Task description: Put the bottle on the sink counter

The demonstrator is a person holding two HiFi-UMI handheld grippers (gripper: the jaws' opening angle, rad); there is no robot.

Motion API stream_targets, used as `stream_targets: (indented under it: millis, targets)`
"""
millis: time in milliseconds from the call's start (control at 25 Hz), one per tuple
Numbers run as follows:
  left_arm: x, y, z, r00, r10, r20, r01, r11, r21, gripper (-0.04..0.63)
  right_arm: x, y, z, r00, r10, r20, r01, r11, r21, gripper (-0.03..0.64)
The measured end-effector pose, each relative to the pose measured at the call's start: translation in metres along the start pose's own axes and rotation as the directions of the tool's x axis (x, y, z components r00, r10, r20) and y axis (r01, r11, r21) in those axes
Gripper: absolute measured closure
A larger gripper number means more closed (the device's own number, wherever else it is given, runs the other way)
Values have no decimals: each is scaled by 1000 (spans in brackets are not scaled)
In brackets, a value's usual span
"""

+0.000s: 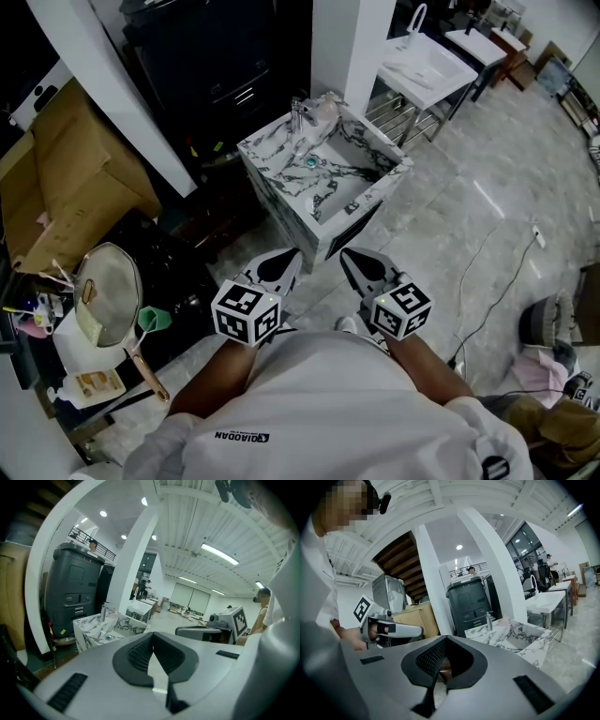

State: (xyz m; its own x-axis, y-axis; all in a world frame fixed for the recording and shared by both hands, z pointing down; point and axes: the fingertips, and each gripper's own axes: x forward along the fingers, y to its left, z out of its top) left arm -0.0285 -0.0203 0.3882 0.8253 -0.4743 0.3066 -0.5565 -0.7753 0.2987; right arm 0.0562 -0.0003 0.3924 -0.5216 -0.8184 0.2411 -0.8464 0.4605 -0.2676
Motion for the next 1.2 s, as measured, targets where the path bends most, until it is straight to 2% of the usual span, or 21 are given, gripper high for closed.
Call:
stream_targets:
  millis: [1200]
  targets:
    - [0, -5, 1, 999, 20, 26, -19, 1000, -15, 581, -5, 0, 1, 1000, 19, 3, -19, 1000, 1, 577]
